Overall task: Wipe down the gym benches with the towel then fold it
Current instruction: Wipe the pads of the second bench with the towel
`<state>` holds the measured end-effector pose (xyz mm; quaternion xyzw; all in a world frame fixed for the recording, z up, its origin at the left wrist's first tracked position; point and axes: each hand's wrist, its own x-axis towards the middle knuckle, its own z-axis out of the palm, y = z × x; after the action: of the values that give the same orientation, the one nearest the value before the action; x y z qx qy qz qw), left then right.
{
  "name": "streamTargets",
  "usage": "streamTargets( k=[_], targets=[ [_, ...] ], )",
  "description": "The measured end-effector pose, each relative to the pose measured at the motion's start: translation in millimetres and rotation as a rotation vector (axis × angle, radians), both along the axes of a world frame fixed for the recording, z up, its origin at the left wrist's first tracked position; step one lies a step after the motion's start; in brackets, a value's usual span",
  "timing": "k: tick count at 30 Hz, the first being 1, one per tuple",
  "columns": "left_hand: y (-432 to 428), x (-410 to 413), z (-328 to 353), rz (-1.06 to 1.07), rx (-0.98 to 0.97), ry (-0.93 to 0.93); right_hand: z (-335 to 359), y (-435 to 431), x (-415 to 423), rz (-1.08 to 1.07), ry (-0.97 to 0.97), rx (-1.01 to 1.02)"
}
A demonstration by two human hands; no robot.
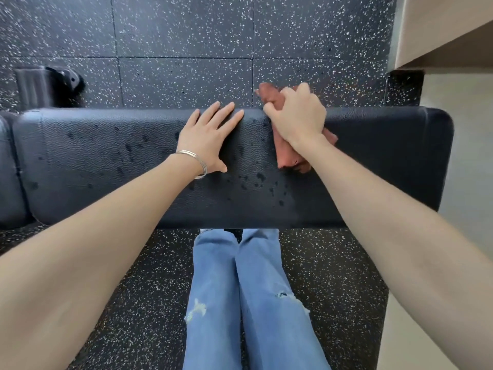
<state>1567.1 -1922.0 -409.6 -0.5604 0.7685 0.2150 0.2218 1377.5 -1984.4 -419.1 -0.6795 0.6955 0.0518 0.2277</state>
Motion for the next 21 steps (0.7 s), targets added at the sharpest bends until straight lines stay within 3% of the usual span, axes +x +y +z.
streamTargets(
  k=[5, 10, 15, 21],
  targets=[
    [1.0, -2.1, -0.2, 0.027, 0.008, -0.010, -6.2, -0.7, -17.2, 0.140, 0.010, -0.057],
    [2.0, -4.1, -2.0, 0.046, 0.014, -0.004, -2.7, 34.2, -76.5, -0.074, 0.049, -0.222],
    [3.0, -2.4, -5.7, 0.064, 0.001, 0.018, -7.0, 44.7, -34.4, -0.301, 0.125, -0.235],
    [0.8, -1.8, -1.8, 0.050, 0.027, 0.054, -4.2, 45.7, 14.8, -0.102, 0.083, -0.194]
  ],
)
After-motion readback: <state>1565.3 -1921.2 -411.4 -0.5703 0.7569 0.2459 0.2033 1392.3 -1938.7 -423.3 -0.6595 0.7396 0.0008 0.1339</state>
